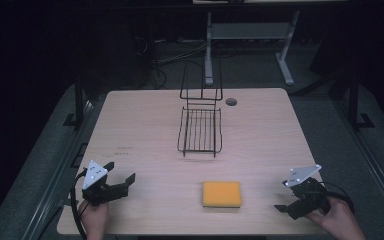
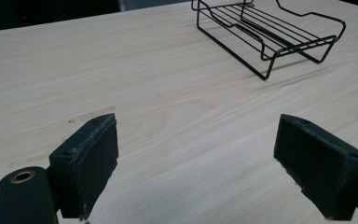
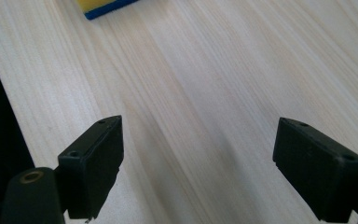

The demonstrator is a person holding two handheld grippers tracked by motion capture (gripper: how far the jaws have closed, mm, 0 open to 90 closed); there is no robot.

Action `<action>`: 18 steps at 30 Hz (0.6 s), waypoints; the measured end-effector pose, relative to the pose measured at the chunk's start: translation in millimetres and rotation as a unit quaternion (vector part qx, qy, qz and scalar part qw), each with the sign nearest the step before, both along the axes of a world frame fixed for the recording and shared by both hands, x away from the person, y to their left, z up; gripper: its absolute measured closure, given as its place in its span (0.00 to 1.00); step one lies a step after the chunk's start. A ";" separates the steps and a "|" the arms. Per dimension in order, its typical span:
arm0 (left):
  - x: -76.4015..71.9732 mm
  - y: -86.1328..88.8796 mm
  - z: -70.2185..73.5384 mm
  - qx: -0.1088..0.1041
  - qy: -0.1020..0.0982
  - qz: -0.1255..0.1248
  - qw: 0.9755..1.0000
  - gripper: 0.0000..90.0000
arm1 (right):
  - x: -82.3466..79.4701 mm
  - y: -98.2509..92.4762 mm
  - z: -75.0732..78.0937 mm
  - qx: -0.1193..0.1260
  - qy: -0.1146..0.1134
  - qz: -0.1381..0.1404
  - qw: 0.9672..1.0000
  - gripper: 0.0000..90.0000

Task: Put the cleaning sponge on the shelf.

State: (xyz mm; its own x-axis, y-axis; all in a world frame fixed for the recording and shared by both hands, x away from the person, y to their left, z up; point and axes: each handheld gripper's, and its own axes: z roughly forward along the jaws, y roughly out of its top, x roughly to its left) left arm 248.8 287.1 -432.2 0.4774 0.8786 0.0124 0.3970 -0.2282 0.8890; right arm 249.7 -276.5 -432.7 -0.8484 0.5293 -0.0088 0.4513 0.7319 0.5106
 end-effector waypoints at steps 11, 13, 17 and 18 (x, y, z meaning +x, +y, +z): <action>0.3 1.2 0.0 -0.004 -0.001 -0.005 1.000 0.14 | 0.7 11.3 9.1 -0.027 0.002 0.022 0.999 0.18; -0.7 0.9 0.2 -0.002 -0.003 -0.006 1.000 0.14 | 0.5 15.0 13.3 -0.032 0.002 0.029 0.999 0.18; -2.2 -2.2 1.2 0.007 -0.004 -0.013 1.000 0.14 | 1.7 22.9 20.4 -0.039 -0.001 0.043 0.998 0.18; -2.0 -2.7 1.3 0.005 -0.004 -0.014 1.000 0.14 | 3.1 27.3 21.9 -0.042 0.004 0.048 0.998 0.18</action>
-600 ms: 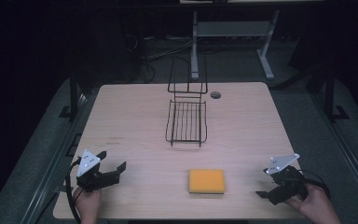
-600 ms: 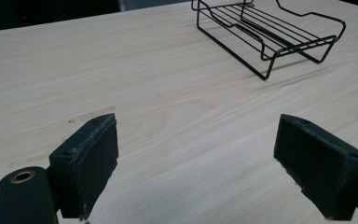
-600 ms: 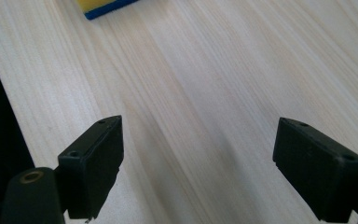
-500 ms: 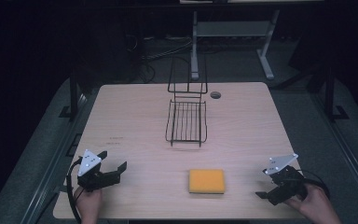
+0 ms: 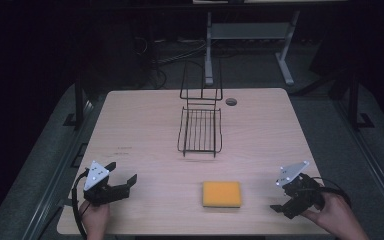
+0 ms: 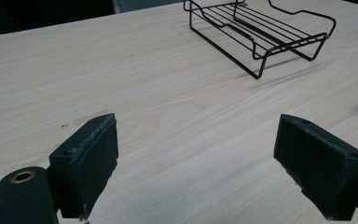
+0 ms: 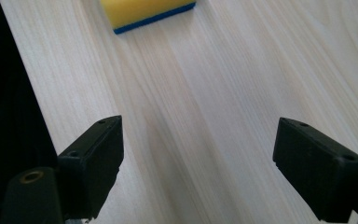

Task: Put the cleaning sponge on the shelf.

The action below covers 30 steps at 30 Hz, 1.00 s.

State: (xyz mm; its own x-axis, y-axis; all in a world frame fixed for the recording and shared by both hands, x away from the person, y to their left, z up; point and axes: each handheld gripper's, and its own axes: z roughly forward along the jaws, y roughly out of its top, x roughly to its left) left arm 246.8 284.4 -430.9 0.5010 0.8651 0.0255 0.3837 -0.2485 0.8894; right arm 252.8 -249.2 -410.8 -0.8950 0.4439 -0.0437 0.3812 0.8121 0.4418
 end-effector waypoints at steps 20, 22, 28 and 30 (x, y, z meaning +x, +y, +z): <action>0.4 5.9 -0.7 -0.009 0.001 0.008 1.000 0.14 | 14.0 43.1 8.5 -0.021 0.018 0.063 0.998 0.18; 0.5 5.8 -1.0 -0.009 0.001 0.007 1.000 0.14 | 15.1 47.5 9.0 -0.025 0.018 0.069 0.997 0.18; 1.2 4.6 -1.0 -0.007 0.002 0.004 1.000 0.14 | 19.6 59.4 11.9 -0.037 0.017 0.084 0.996 0.18; 1.1 4.8 -1.0 -0.007 0.001 0.005 1.000 0.14 | 20.8 63.3 12.8 -0.036 0.018 0.087 0.995 0.18</action>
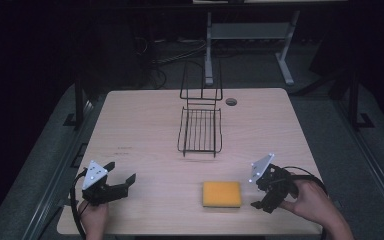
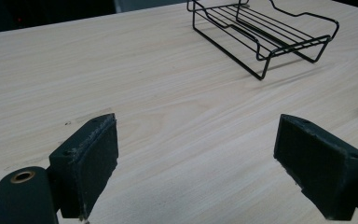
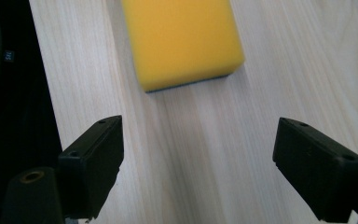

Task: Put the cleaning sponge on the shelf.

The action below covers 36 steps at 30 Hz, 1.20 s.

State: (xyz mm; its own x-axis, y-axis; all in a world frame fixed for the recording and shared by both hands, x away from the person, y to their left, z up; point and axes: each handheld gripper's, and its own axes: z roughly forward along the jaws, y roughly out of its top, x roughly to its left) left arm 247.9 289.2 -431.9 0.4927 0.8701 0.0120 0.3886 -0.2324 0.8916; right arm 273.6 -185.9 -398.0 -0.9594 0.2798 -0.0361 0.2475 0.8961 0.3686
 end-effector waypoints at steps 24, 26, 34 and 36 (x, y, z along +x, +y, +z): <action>-1.1 2.4 0.3 -0.006 -0.001 0.002 1.000 0.14 | 9.5 43.6 1.0 -0.017 0.007 0.058 0.998 0.18; -1.3 2.4 0.5 -0.005 -0.001 0.002 1.000 0.14 | 9.5 47.5 0.2 -0.021 0.009 0.060 0.998 0.18; -1.4 1.6 0.3 -0.009 -0.002 0.003 1.000 0.14 | 11.3 59.1 -1.0 -0.029 0.008 0.074 0.997 0.18; -1.5 1.7 0.5 -0.008 -0.001 0.003 1.000 0.14 | 11.8 62.4 -1.4 -0.032 0.008 0.077 0.997 0.18</action>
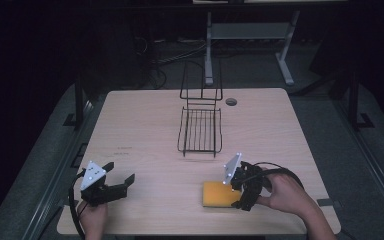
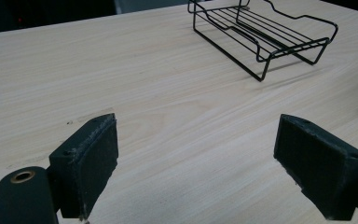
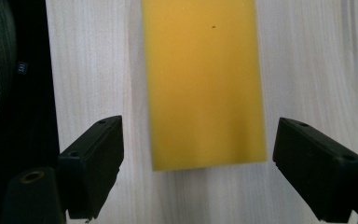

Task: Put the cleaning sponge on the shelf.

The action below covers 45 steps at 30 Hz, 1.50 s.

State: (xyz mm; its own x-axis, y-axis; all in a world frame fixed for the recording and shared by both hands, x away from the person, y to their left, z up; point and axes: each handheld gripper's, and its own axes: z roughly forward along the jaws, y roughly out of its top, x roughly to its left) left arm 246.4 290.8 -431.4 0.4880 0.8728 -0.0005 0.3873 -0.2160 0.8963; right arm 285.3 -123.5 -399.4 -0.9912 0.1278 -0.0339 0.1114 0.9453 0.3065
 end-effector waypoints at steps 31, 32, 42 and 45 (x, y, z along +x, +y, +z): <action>-0.6 1.9 0.6 -0.003 -0.002 0.001 1.000 0.14 | 6.7 39.8 -11.7 -0.030 0.007 0.040 0.999 0.18; -0.8 1.9 0.6 -0.005 -0.001 0.001 1.000 0.14 | 7.7 40.5 -12.6 -0.029 0.007 0.043 0.999 0.18; -0.9 2.6 0.9 -0.008 -0.002 0.000 1.000 0.14 | 12.4 44.1 -18.4 -0.040 0.010 0.044 0.998 0.18; -0.9 2.7 0.9 -0.012 -0.002 0.000 1.000 0.14 | 13.3 44.9 -20.8 -0.043 0.008 0.046 0.998 0.18</action>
